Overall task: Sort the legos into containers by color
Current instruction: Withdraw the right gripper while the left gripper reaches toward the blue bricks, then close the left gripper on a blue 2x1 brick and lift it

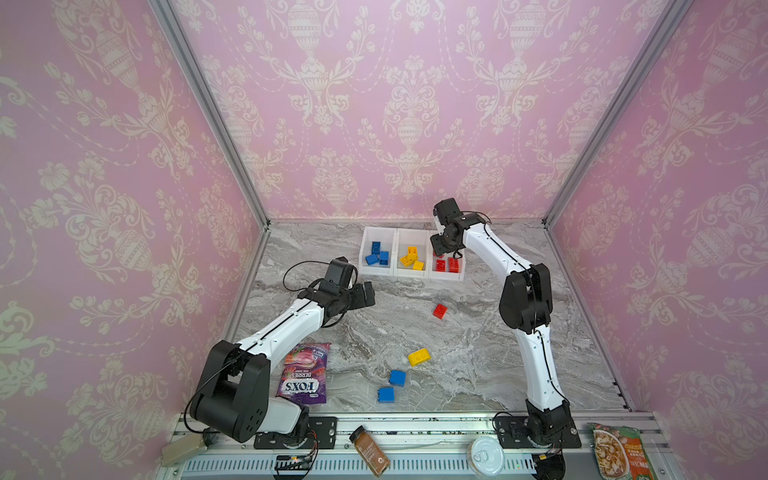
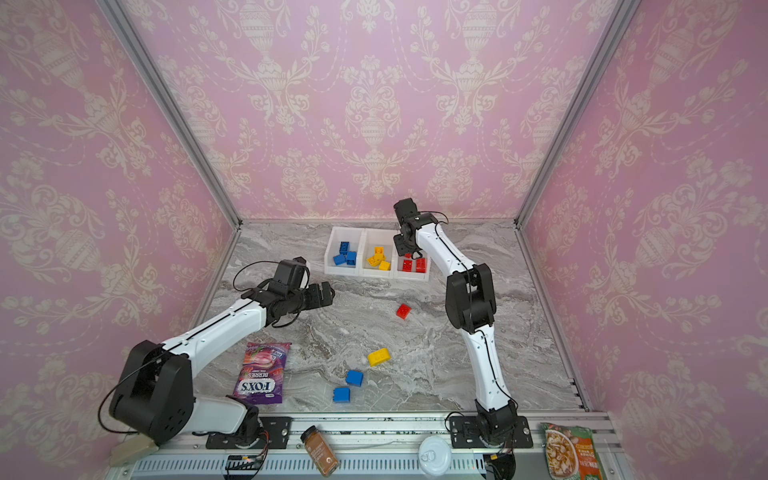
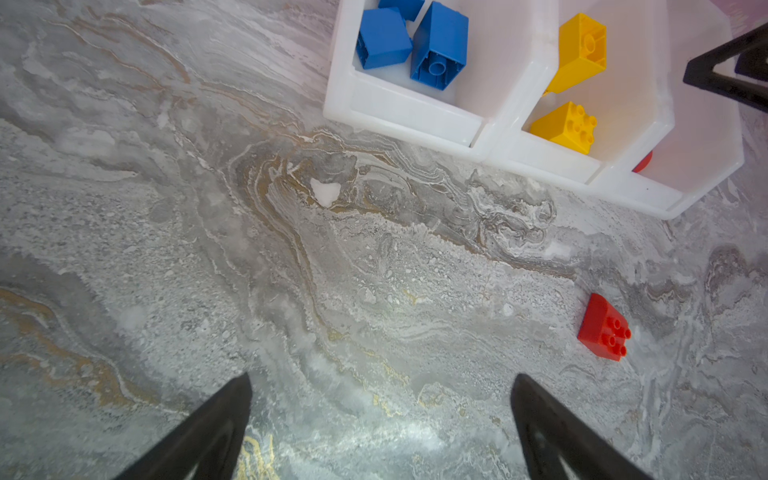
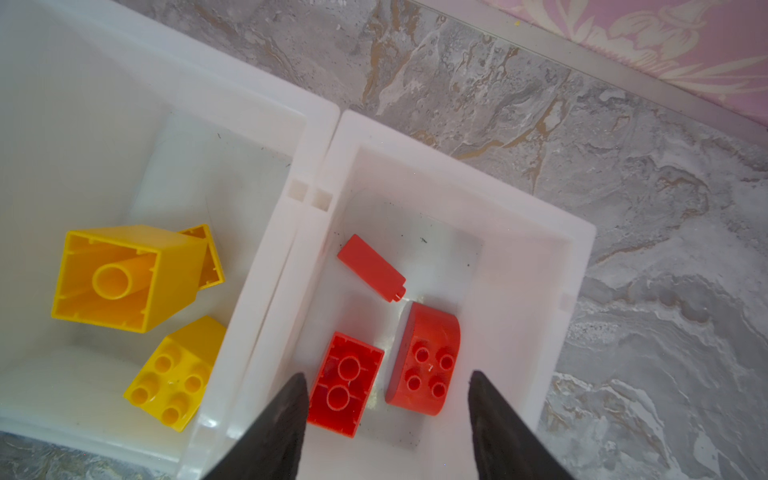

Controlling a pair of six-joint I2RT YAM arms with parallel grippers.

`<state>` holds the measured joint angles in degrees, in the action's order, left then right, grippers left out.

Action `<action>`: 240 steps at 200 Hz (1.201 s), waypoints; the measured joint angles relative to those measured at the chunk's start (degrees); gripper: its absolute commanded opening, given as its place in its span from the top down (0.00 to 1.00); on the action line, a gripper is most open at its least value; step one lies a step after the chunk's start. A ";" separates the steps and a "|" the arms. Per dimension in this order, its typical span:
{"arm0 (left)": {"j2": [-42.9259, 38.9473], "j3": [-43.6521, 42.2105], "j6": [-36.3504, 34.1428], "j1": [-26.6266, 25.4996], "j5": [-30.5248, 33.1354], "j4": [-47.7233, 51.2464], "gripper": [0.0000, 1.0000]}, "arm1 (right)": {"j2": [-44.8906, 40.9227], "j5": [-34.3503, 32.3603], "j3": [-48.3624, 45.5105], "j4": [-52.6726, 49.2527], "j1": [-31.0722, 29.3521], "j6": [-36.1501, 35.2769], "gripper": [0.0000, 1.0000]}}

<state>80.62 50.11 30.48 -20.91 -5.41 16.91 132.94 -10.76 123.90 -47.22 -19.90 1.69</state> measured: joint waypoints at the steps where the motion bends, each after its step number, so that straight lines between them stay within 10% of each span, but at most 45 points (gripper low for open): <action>1: 0.00 0.00 -0.04 -0.04 -0.04 0.09 0.01 | -0.04 0.00 -0.07 0.00 0.00 0.02 0.35; 124: -5.84 -0.13 -2.29 -14.71 0.87 12.72 0.04 | -26.40 8.55 -28.33 3.87 -3.34 4.24 0.03; 240: 0.85 1.86 7.13 -35.85 5.88 27.39 0.03 | -42.58 17.25 -49.96 9.09 -3.76 9.11 0.00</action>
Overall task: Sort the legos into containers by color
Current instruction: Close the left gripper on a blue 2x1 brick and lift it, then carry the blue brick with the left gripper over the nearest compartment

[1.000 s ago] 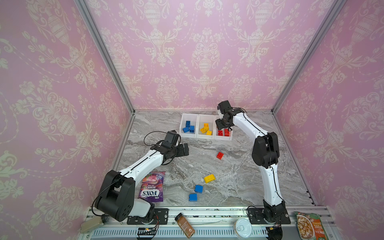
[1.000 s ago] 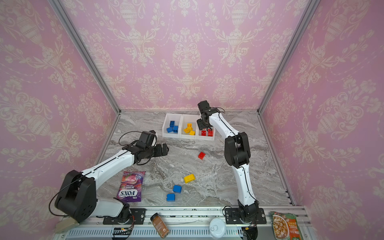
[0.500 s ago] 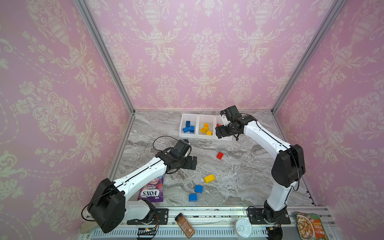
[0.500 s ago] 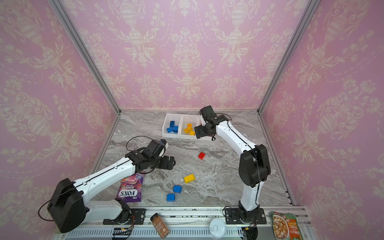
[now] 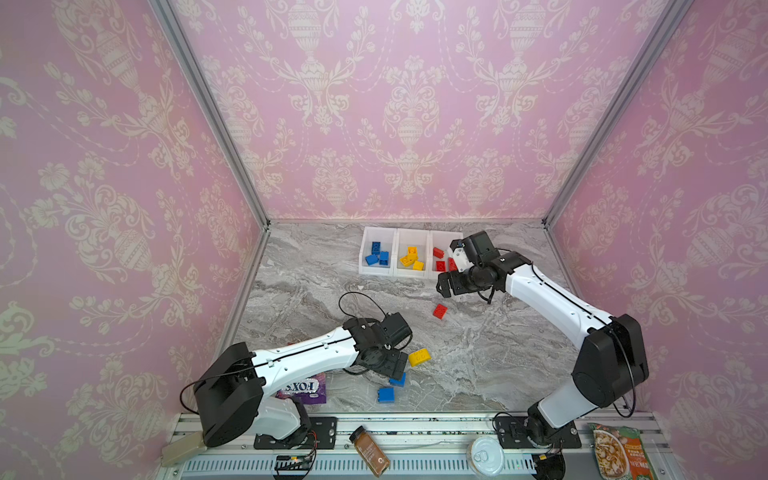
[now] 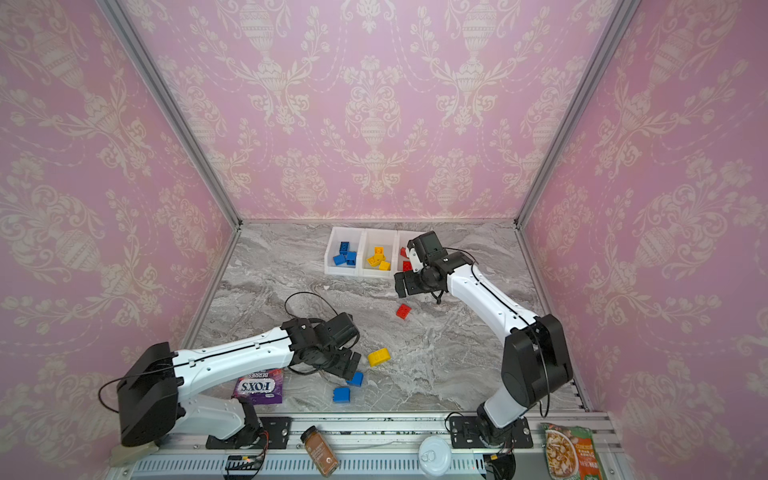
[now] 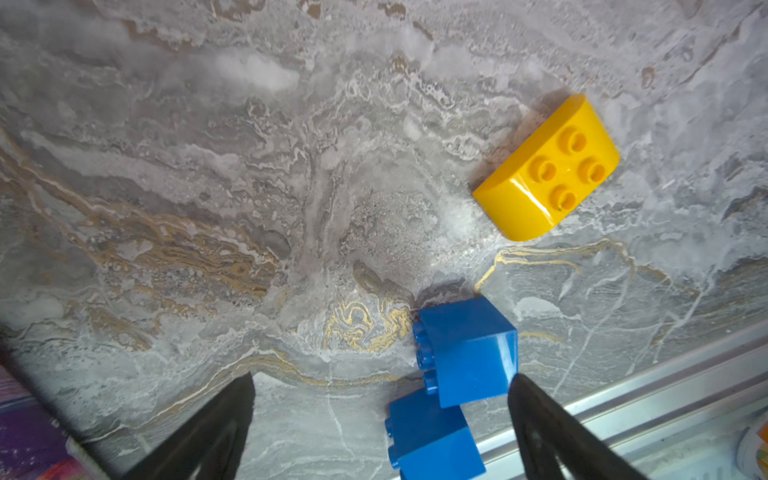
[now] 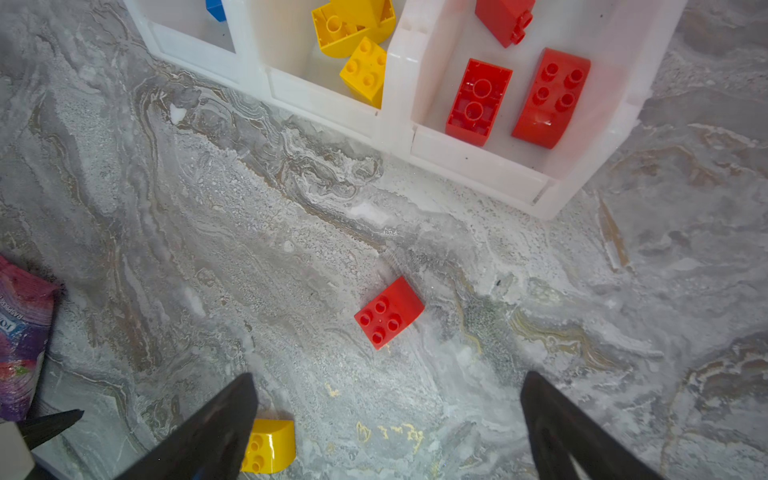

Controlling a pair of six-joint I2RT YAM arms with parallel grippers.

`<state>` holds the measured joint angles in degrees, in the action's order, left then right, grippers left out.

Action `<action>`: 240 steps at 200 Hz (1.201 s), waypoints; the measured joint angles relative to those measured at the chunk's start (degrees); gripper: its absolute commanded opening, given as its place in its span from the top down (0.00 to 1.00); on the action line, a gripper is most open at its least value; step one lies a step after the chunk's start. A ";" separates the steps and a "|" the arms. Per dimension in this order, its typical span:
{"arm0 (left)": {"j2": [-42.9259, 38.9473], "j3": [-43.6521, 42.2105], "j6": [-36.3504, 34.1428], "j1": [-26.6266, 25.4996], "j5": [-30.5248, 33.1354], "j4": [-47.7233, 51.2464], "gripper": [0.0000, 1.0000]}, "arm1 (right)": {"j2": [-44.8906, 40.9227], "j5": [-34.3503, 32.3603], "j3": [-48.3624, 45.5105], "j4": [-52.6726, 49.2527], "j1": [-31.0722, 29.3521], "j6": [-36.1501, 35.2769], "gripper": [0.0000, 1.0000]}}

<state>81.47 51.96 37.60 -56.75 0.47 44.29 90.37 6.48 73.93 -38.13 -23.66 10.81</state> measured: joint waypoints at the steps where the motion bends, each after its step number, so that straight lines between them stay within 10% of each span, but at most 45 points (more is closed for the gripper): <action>1: 0.28 0.20 0.07 -0.15 -0.02 0.04 0.03 | -0.07 0.07 -0.07 0.04 0.00 0.00 0.00; 120: 12.63 8.09 7.13 -6.86 -0.09 3.34 0.20 | -10.27 9.22 -12.81 3.93 2.71 1.70 0.00; 240: 13.68 5.42 8.83 -5.62 -3.08 -0.68 0.57 | -12.46 9.64 -12.81 4.46 4.52 1.68 0.00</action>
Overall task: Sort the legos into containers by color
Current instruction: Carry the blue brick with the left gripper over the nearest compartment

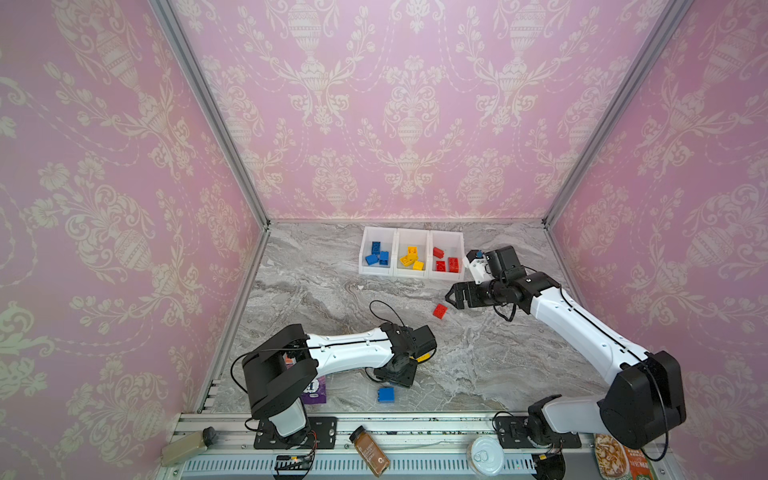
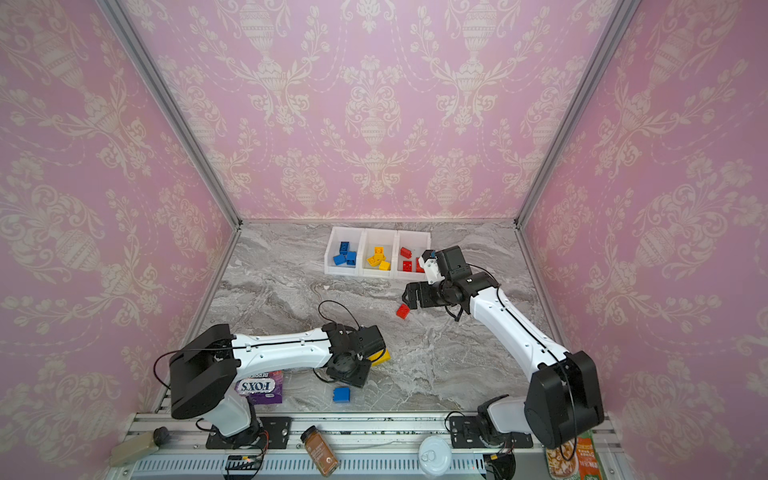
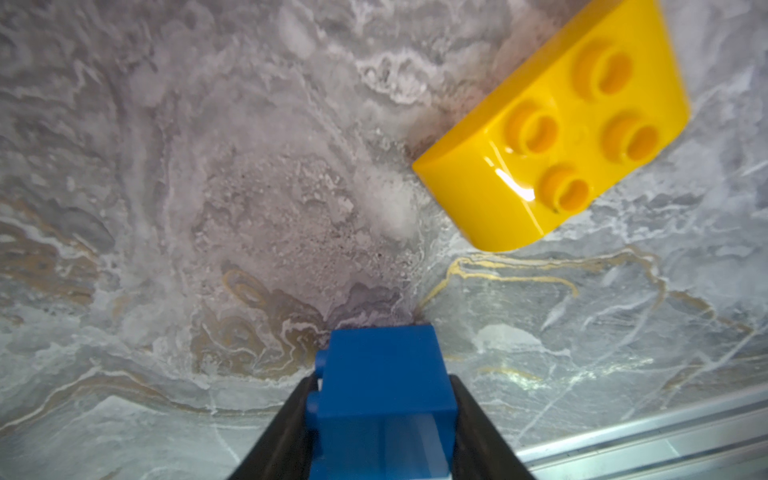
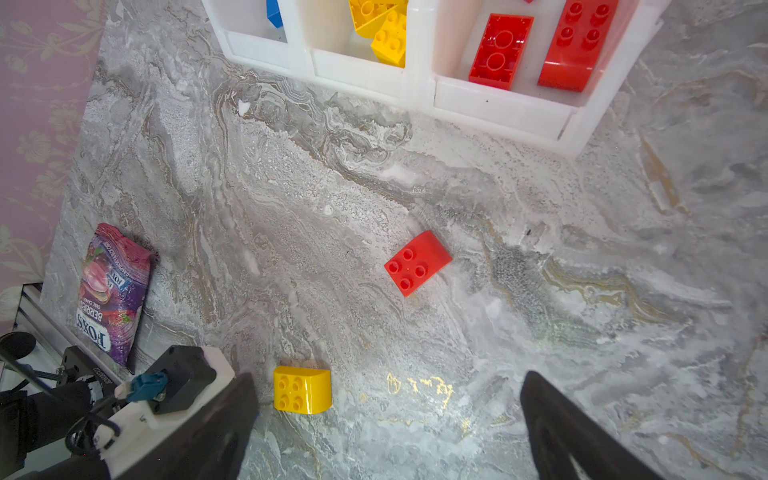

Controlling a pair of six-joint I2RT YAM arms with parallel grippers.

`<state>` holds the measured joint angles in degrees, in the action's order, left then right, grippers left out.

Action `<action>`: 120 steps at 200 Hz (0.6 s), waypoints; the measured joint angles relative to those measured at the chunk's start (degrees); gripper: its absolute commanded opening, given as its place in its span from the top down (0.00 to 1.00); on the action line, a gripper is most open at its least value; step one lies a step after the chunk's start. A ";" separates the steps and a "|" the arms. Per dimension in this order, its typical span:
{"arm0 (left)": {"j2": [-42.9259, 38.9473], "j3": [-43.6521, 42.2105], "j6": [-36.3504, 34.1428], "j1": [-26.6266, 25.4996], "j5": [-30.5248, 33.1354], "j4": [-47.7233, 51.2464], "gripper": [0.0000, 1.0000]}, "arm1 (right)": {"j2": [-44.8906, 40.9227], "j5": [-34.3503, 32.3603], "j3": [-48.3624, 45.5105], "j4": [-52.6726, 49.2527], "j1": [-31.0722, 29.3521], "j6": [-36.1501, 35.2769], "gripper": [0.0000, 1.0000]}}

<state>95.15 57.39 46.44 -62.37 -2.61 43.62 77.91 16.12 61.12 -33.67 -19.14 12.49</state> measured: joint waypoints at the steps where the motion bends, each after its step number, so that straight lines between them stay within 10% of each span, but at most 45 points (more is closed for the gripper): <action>1: 0.00 -0.02 0.00 0.00 -0.02 0.00 0.58 | -0.04 0.00 0.00 0.00 0.00 0.00 0.00; 120: -6.29 4.74 -4.02 8.41 4.94 5.79 0.70 | -1.18 2.71 -5.31 1.81 0.00 2.23 0.00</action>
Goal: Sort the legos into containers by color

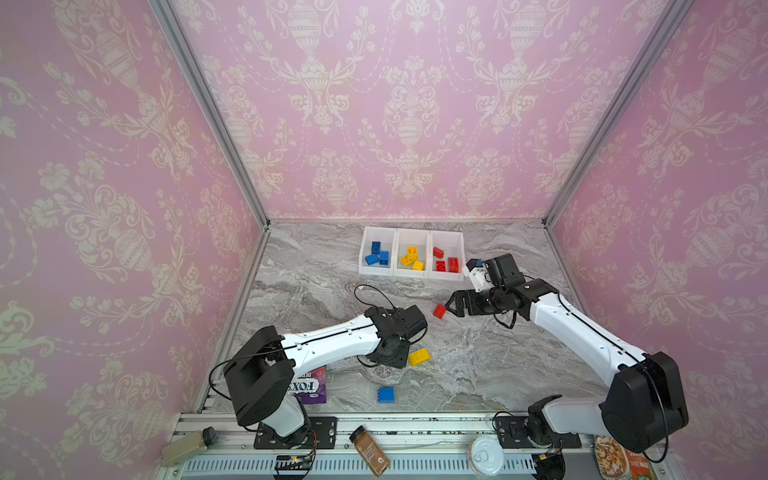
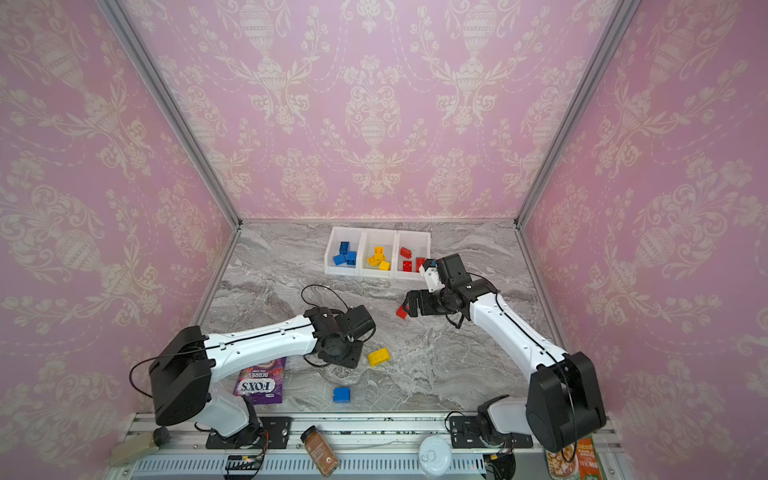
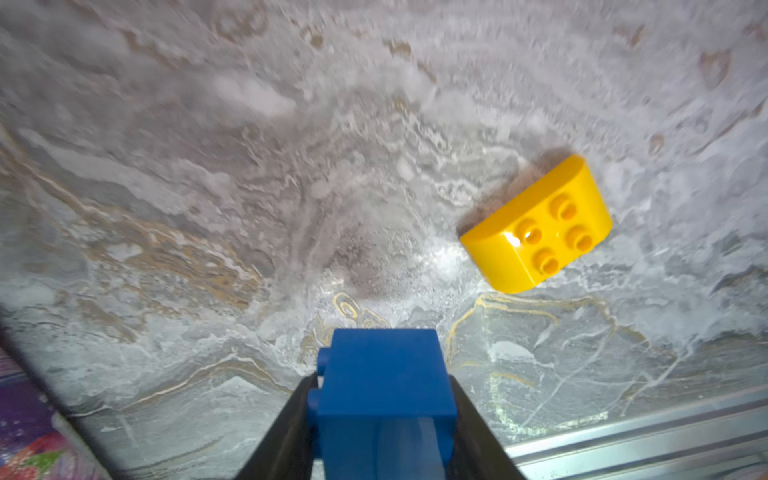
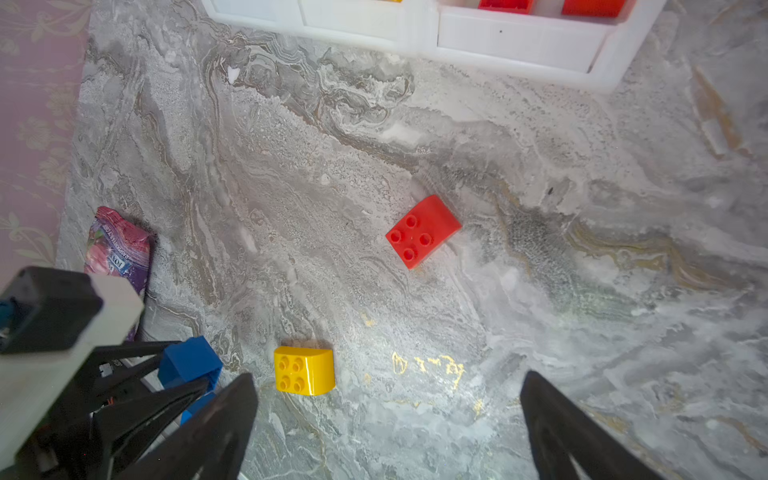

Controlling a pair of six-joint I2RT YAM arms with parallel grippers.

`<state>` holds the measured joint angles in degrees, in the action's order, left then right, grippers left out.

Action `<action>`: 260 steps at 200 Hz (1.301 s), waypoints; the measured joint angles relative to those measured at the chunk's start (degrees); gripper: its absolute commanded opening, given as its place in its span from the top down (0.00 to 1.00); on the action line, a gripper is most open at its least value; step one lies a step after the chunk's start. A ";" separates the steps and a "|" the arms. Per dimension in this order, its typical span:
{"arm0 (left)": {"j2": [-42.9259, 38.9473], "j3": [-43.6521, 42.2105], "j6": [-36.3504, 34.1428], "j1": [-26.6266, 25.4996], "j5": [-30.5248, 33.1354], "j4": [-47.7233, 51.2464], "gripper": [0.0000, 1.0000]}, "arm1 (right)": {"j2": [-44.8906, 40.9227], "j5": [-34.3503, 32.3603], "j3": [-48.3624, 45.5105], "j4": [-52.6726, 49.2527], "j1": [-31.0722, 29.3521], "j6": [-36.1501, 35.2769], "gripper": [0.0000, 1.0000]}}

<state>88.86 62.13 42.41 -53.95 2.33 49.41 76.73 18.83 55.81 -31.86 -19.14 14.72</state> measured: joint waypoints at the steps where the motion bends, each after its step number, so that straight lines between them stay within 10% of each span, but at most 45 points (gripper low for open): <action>1: -0.02 0.09 -0.07 0.13 0.00 0.02 0.70 | -0.04 0.04 -0.07 0.04 0.00 0.02 0.00; 121: 18.64 31.78 -20.44 24.15 6.47 -4.50 0.70 | -1.79 3.72 -3.17 5.20 -0.61 5.18 0.00; 260: 45.27 60.06 -28.52 32.79 9.01 -7.06 0.58 | -1.14 -0.26 -2.43 3.58 -4.28 6.56 0.00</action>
<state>134.13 122.19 13.89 -21.17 11.33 42.35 75.59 18.57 53.39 -28.27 -23.42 21.28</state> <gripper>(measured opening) 0.451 0.998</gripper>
